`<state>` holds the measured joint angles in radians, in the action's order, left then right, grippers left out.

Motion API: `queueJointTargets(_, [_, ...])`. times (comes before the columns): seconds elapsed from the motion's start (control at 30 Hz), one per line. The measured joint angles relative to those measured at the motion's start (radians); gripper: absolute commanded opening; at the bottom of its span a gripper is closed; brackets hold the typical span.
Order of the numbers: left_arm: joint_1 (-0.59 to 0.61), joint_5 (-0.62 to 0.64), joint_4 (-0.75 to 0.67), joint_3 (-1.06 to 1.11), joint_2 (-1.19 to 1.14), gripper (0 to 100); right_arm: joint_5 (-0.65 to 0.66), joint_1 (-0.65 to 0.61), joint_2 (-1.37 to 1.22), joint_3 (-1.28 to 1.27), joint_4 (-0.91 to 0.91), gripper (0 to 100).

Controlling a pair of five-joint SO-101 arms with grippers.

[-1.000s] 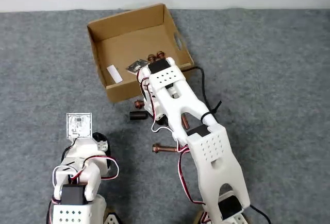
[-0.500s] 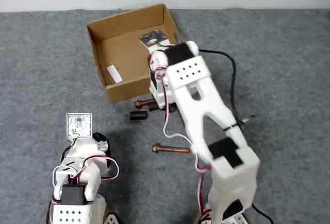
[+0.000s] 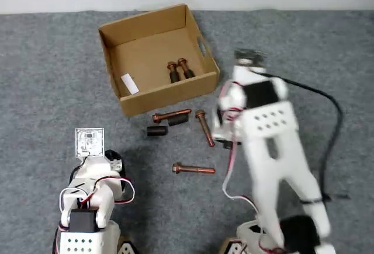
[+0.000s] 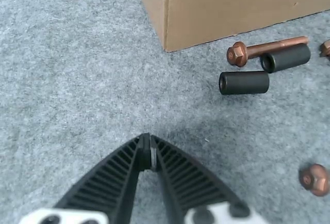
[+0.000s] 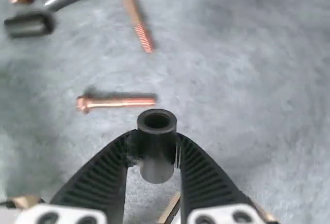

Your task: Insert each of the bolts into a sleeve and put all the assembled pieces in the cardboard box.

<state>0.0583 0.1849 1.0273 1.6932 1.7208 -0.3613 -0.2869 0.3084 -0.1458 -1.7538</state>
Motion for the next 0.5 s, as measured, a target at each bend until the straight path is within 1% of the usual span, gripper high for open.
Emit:
queueJointTargets(0.13, [0.000, 0.023, 0.000, 0.000, 0.000, 0, -0.011, 0.140, 0.141, -0.121, 0.018, 0.9])
queueJointTargets(0.3, [0.000, 0.147, 0.000, 0.000, 0.000, 0, -0.011, 0.298, 0.328, -0.318, 0.075, 0.9])
queueJointTargets(0.4, [0.000, 0.160, 0.000, 0.000, 0.000, 0, -0.011, 0.347, 0.448, -0.439, 0.095, 0.9])
queueJointTargets(0.5, [0.000, 0.161, 0.000, 0.000, 0.000, 0, -0.011, 0.368, 0.575, -0.565, 0.104, 0.9])
